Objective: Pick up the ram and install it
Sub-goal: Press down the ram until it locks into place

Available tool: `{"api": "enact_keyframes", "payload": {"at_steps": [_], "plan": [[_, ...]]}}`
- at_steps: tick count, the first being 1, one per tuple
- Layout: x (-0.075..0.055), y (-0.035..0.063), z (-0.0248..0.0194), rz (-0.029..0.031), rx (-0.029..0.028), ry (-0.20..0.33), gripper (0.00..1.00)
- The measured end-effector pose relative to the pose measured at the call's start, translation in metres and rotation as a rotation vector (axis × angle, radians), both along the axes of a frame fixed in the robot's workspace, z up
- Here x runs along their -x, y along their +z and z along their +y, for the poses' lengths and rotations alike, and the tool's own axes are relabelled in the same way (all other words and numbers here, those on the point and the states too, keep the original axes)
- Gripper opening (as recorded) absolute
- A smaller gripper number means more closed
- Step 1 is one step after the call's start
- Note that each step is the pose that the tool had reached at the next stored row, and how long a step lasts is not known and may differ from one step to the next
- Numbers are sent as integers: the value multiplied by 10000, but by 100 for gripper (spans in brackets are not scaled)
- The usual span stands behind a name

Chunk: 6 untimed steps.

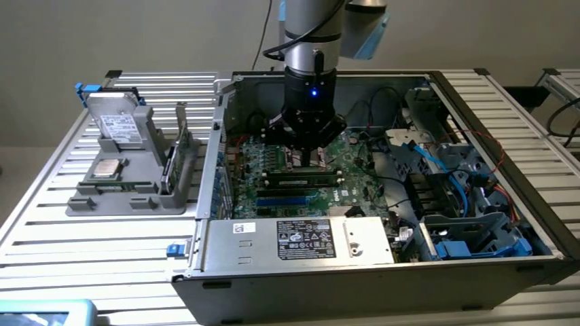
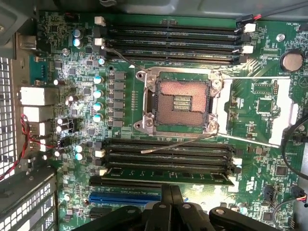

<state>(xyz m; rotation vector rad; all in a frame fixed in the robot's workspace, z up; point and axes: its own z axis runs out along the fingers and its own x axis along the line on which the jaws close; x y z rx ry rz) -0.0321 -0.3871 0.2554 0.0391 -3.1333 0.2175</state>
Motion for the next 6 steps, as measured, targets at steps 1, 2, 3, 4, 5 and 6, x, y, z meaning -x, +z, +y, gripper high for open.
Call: {"api": "enact_keyframes", "payload": {"at_steps": [1, 2, 3, 4, 5, 6], "plan": [[0, 0, 0, 0, 0, 0, 11], [0, 0, 0, 0, 1, 0, 11], [0, 1, 0, 3, 2, -1, 11], [0, 0, 0, 6, 2, -1, 11], [0, 0, 0, 6, 1, -1, 11], [0, 0, 0, 8, 1, -1, 11]]}}
